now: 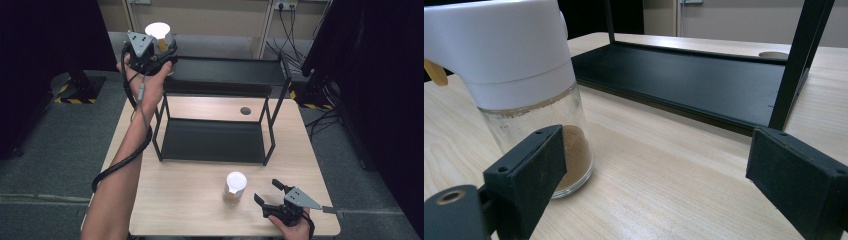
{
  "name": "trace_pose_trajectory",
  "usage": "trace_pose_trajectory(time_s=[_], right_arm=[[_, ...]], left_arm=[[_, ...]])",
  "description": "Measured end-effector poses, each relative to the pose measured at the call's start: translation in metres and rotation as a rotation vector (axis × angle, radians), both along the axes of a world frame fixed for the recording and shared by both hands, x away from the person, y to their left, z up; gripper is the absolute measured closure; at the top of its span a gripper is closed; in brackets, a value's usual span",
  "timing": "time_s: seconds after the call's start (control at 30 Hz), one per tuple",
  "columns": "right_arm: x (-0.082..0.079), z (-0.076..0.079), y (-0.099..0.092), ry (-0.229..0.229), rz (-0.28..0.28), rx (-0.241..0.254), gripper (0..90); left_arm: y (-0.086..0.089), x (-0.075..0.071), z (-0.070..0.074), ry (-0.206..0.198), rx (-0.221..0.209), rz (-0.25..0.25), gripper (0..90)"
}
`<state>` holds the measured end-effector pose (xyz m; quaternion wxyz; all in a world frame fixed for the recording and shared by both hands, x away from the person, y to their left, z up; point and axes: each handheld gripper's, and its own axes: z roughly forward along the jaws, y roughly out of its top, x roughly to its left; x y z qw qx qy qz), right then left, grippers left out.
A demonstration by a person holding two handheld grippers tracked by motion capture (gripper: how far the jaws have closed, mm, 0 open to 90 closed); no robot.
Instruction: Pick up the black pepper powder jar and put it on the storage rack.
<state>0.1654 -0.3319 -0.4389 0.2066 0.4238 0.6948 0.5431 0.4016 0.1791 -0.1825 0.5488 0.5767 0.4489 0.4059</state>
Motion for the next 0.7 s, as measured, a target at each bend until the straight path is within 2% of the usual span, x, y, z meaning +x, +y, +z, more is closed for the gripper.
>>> trace_pose_trajectory(time_s=[0.7], right_arm=[[-0.001, -0.001, -0.001, -0.004, 0.002, 0.004, 9.5]], left_arm=[[-0.007, 0.014, -0.004, 0.029, 0.008, -0.015, 30.5]])
